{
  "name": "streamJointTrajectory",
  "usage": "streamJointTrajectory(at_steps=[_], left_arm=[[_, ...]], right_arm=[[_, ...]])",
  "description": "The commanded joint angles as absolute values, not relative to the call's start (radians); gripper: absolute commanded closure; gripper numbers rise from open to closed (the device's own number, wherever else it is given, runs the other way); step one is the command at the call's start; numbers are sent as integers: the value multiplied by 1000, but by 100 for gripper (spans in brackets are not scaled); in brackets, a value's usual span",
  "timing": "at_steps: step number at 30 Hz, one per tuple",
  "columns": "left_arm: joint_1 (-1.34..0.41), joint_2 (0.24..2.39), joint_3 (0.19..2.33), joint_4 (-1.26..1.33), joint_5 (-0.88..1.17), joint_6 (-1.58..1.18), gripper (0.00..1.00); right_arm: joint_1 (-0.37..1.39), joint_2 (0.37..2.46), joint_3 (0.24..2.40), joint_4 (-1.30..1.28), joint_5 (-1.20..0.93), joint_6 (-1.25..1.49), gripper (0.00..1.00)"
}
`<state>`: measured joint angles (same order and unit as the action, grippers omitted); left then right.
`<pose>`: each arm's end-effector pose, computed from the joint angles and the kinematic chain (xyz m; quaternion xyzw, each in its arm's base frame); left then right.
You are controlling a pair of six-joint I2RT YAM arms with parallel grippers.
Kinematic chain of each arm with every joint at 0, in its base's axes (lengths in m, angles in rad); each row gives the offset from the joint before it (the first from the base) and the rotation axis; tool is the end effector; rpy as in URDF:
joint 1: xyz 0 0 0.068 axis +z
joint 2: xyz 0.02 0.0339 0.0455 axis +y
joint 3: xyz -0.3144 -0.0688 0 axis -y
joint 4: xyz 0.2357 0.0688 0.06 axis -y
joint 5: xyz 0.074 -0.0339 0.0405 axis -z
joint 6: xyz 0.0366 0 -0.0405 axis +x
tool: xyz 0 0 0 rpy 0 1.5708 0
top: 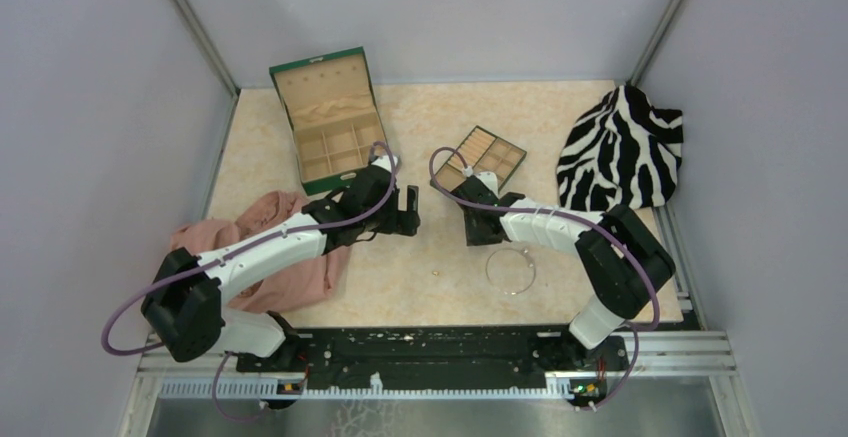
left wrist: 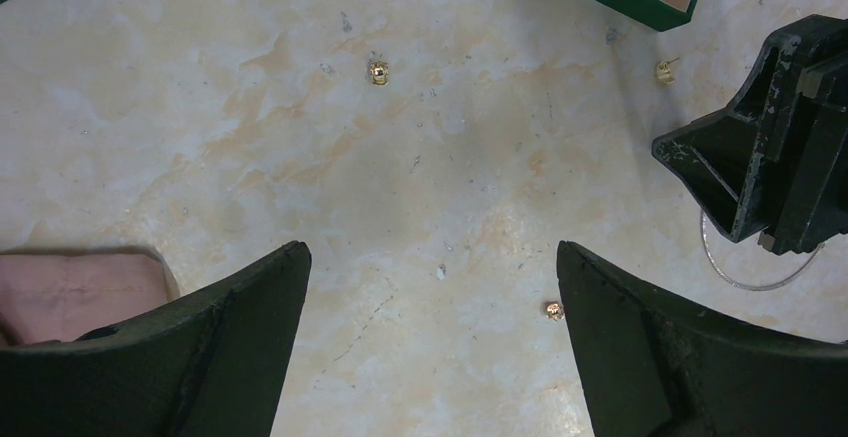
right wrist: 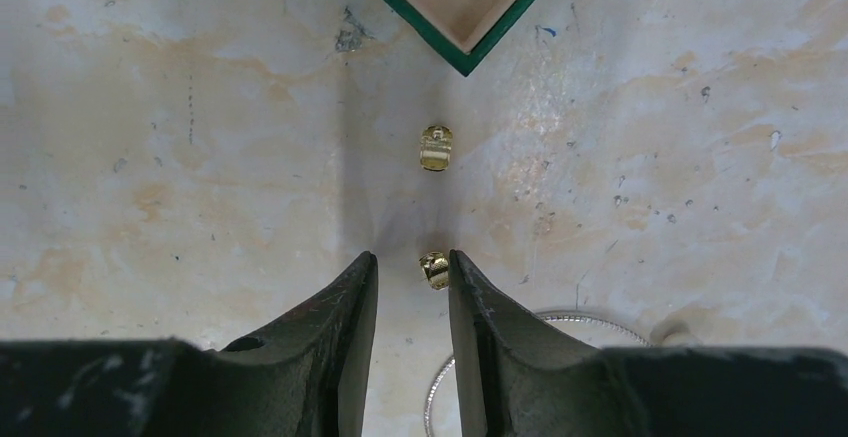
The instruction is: Organize the mixed jewelry
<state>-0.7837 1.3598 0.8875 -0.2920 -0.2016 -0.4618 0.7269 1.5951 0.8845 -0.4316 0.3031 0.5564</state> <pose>0.1969 -0.1859 0.2911 0.1077 0.9096 -0.1525 0.3711 0.2245 0.1850 0.2205 -0.0503 0.9652 0.0076 0.2567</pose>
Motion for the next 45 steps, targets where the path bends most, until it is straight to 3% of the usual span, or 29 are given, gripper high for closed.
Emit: streamJointTrajectory(at_steps=[1,28,37,41,45], left_arm=[[-785,1367,899,-292,-216,-437,1],[-784,1376,879,-273,-178,-458,1],[-784,1375,878,-275,-180,-454,1],[-784,1379,878,-271,-177,-456,1],[-785,1380,878,-273,-181,-459,1]], right_arm=[[736,1590,888,-398,273,545,67],[736,1624,899,-455,325,581,71],[735,1634,888,-454,321,607,84],[736,1624,888,-453,315,618,97],[735,1581,907,-463,288,612,97]])
